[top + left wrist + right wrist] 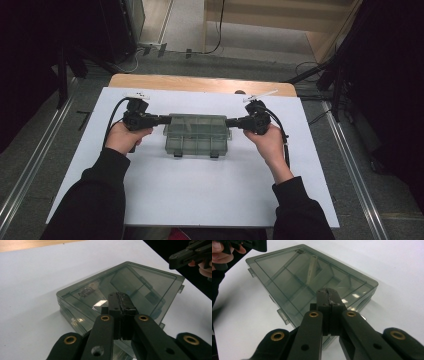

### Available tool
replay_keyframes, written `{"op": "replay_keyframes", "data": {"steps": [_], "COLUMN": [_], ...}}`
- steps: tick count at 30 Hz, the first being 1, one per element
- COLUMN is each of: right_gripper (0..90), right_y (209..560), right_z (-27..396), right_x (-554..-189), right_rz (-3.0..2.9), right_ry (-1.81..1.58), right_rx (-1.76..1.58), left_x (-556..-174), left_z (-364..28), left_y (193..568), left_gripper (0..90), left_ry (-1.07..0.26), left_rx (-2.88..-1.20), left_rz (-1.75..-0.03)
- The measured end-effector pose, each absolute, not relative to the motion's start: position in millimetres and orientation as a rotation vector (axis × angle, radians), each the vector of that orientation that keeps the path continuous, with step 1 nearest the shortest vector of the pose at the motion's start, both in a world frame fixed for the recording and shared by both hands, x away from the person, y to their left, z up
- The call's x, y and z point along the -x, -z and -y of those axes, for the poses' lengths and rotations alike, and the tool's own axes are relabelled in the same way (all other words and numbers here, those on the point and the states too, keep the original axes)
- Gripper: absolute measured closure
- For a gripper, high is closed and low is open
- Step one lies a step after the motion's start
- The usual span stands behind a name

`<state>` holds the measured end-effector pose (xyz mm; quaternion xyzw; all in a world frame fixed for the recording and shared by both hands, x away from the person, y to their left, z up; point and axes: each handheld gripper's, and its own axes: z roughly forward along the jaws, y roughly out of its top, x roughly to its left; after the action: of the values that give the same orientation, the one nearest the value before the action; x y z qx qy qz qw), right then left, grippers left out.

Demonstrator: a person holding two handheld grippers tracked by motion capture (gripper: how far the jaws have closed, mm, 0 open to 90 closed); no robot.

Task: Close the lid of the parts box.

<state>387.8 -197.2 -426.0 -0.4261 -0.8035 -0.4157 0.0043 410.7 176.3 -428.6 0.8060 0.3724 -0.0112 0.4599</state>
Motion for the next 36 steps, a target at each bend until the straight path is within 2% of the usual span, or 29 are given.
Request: {"op": "replay_keyframes", "data": {"steps": [12,36], "right_gripper": [90.0,90.0], "right_y": [433.5,451.3], "right_z": [193.3,183.3], "right_x": [-378.7,-361.6], "right_rz": [2.543,2.571], "right_ry": [1.275,1.237], "right_rx": [1.334,1.315], "left_x": [-399.5,-380.5], "left_z": [-175.3,-171.9], "left_y": [439.7,454.0], "left_gripper": [89.0,88.8], "left_ry": [-0.012,0.008], "left_rx": [-1.997,-2.008], "left_rz": [-0.900,-0.861]}}
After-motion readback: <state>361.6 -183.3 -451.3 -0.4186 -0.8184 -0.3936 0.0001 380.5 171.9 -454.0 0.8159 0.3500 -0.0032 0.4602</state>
